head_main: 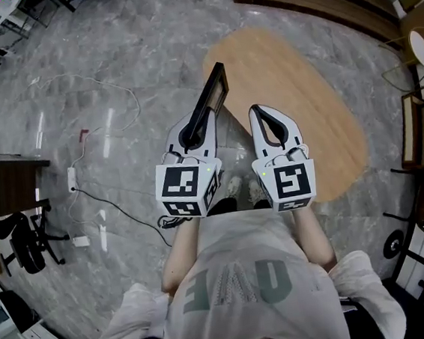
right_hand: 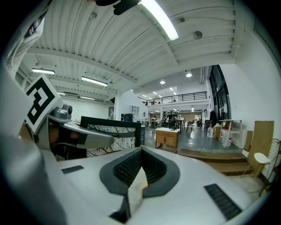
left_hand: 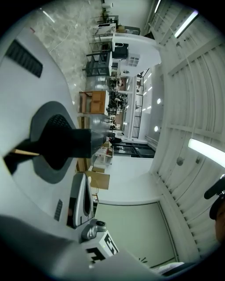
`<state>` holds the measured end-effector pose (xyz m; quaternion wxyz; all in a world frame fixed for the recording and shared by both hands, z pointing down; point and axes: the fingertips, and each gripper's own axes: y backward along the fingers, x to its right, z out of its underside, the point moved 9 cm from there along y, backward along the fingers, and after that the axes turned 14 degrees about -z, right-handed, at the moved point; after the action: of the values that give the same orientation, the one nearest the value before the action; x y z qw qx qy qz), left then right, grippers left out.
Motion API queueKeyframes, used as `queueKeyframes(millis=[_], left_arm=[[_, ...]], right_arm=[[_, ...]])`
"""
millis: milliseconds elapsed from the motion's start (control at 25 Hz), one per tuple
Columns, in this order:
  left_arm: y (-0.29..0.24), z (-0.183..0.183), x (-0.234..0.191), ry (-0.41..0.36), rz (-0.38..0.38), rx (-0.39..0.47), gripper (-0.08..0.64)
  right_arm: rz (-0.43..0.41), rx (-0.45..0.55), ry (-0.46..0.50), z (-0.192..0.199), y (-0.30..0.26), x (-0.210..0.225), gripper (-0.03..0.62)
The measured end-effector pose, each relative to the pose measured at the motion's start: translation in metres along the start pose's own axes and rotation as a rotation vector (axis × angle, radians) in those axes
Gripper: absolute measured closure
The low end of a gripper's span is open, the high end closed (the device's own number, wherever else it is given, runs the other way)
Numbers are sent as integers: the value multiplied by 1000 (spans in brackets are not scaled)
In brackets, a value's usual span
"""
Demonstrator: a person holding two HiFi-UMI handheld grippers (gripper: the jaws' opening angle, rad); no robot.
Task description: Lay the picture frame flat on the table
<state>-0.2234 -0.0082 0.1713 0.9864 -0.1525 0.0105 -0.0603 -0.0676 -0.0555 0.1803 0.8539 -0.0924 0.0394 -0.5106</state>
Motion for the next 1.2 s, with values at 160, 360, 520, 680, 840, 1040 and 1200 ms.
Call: queueKeyframes(millis=[160,360,520,680,840,1040,1200], left_arm=[[-28,5,14,35,93,-25,541],[-69,33,50,5,184,-71,541],[-111,63,75,-38,264,-102,541],[-150,101,99,-5,321,-140,541],[-175,141,118,58,376,-204,541],[-205,193,142,120,433,-268,541],[-219,232,157,207,475,-323,541]], right_arm=[[81,-7,-37,16,5,22,586],[226,-10,-86,55,22,62,586],[327,24,-150,95,28,90,586],[397,22,-162,140,32,113,586],[467,24,-202,189,39,127,586],[523,6,-236,241,45,132,586],[547,-33,-262,277,51,128,586]])
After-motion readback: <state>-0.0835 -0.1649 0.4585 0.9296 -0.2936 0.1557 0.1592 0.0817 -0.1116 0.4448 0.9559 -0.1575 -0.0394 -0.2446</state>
